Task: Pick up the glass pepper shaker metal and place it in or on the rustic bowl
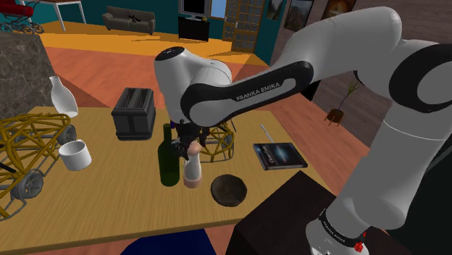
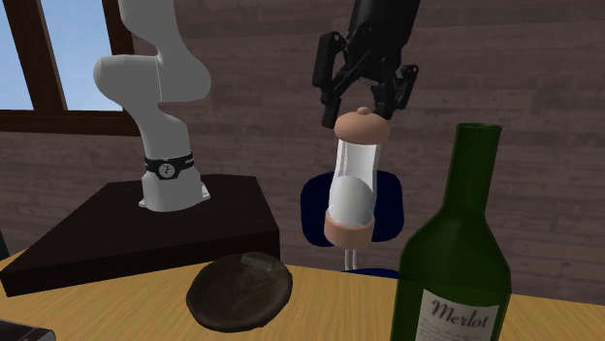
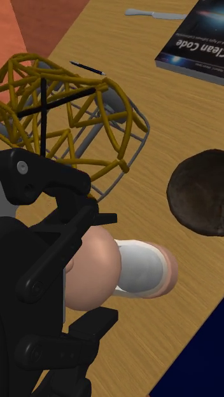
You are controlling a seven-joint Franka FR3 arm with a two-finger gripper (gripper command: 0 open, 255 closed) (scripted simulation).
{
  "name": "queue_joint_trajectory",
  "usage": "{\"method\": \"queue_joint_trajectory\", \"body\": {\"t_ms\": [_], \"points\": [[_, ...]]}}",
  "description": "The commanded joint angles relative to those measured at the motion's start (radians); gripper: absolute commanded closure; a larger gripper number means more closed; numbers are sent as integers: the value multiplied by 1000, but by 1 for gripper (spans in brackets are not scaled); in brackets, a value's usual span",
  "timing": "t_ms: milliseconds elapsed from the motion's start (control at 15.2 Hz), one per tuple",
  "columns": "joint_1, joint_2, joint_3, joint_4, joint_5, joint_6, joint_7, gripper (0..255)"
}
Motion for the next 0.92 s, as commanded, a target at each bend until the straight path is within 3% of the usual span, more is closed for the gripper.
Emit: {"method": "queue_joint_trajectory", "body": {"t_ms": [0, 462, 858], "points": [[-29, -93, -6, -92, 38, 18, -45, 255], [-73, -377, -71, -337, 139, 34, -210, 255], [-81, -560, -143, -486, 172, 23, -322, 255]]}}
